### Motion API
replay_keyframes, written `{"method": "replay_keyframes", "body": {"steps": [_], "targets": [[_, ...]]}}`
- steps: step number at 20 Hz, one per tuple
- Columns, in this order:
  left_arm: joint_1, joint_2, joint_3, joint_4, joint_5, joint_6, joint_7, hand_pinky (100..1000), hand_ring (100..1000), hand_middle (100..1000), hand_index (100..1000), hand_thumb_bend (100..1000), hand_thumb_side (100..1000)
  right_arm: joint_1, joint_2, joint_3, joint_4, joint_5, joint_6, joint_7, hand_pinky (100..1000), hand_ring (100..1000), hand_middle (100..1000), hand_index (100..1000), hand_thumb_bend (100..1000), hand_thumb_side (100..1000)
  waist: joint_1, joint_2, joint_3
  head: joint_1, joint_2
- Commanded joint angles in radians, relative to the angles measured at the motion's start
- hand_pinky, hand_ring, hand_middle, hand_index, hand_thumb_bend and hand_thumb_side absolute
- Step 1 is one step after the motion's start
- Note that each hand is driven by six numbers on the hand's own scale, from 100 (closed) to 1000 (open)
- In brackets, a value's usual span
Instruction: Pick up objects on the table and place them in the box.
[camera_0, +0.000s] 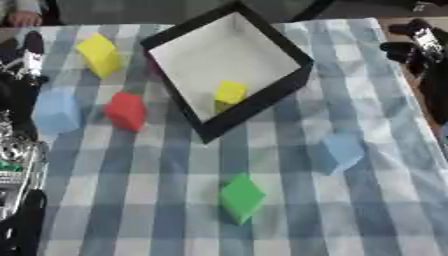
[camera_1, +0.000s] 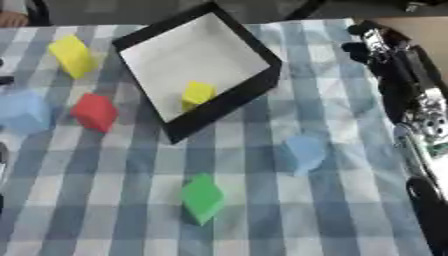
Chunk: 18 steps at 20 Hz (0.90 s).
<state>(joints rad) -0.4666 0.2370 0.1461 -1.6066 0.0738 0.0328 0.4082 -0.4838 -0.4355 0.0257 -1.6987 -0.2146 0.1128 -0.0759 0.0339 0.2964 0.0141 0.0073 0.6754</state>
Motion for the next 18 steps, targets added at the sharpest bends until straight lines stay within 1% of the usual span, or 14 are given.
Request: {"method": "replay_keyframes", "body": {"steps": [1,5,6,7,8,11,13,16,18], "targets": [[-0.014,0.029,0.001,-0.019,-0.004,-0.003,0.003,580,684,656,771,603,498,-0.018,-0.022,-0.005,-0.023,0.001,-0.002,0.003,880,781,816,732,100,692,-0.002,-0.091,0.003,-0.003,0.001],[-0.018,0.032,0.003,-0.022,0.003,-0.004,0.004,581,685,658,772,603,499,-0.036,-0.029,-0.013,-0.047,-0.002,-0.012,0.018,880,782,818,735,100,677,-0.002,-0.089,0.003,-0.003,0.001],[-0.019,0.034,0.002,-0.023,0.005,-0.005,0.003,582,686,659,773,604,499,-0.04,-0.035,-0.014,-0.048,-0.002,-0.012,0.021,880,783,818,736,100,732,-0.003,-0.089,0.001,-0.006,0.002],[-0.018,0.039,0.001,-0.024,0.007,-0.004,0.002,582,688,662,776,605,500,-0.048,-0.048,-0.013,-0.051,-0.001,-0.014,0.025,880,784,819,737,100,664,-0.005,-0.089,0.0,-0.009,0.004],[-0.017,0.044,0.0,-0.023,0.007,-0.003,0.001,581,689,662,777,605,500,-0.055,-0.065,-0.011,-0.055,-0.001,-0.017,0.028,880,784,819,737,100,662,-0.006,-0.089,-0.001,-0.011,0.005],[-0.01,0.068,-0.005,-0.015,0.005,0.001,-0.003,582,706,682,794,605,502,-0.079,-0.135,0.004,-0.068,-0.002,-0.028,0.044,881,789,820,742,100,645,-0.012,-0.091,-0.004,-0.012,0.012],[-0.006,0.086,-0.01,-0.01,0.003,0.003,-0.006,582,711,687,798,606,502,-0.093,-0.185,0.019,-0.077,-0.003,-0.033,0.065,882,792,822,747,100,600,-0.016,-0.093,-0.006,-0.01,0.016],[-0.002,0.111,-0.016,-0.005,0.003,0.005,-0.01,582,712,687,797,605,502,-0.117,-0.254,0.042,-0.093,0.001,-0.038,0.105,882,796,824,754,100,566,-0.018,-0.096,-0.011,-0.005,0.02],[0.0,0.125,-0.018,-0.003,0.003,0.006,-0.013,582,712,687,795,606,502,-0.137,-0.307,0.065,-0.107,0.013,-0.038,0.148,882,798,823,759,100,541,-0.02,-0.098,-0.014,-0.002,0.022]]}}
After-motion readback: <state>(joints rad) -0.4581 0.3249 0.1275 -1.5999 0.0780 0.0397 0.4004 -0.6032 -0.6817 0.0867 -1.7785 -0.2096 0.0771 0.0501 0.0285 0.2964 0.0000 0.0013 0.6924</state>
